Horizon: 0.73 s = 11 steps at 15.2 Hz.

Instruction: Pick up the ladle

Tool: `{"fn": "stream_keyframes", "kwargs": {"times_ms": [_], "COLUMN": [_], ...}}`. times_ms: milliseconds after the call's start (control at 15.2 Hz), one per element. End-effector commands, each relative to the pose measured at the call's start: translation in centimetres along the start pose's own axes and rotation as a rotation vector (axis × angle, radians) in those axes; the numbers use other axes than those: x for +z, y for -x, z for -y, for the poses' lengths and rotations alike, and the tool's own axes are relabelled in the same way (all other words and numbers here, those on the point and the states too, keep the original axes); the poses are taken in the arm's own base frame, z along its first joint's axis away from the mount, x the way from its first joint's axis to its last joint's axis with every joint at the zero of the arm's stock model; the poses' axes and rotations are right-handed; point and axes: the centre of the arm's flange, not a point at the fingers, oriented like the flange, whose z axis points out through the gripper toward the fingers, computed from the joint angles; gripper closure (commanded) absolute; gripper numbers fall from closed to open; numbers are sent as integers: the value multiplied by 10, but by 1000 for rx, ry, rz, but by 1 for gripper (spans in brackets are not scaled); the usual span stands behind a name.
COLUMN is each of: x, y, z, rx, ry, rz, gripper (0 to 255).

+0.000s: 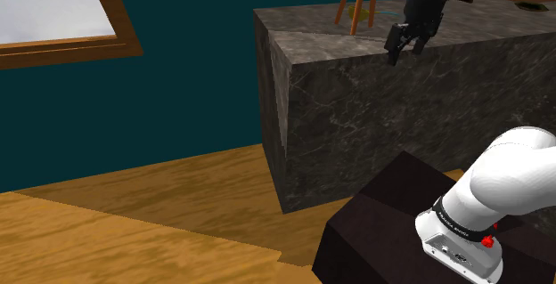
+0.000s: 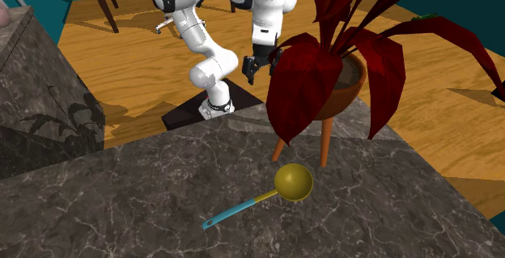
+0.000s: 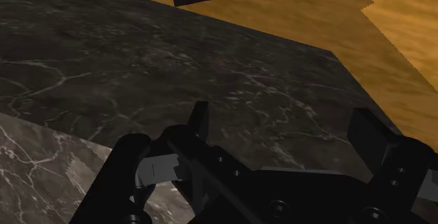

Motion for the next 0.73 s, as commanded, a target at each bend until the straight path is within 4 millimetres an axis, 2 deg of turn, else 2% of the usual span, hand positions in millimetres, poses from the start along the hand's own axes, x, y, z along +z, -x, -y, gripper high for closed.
{"fn": "stream_keyframes", "kwargs": {"times_ms": [0,330,660], "x": [0,4,8], "y": [0,-21,-53], "z": [0,-61,-118], "rx": [0,-191,-383], "ry": [0,-2,-5], "rz": [0,-31,-62], "gripper": [0,0,0]}}
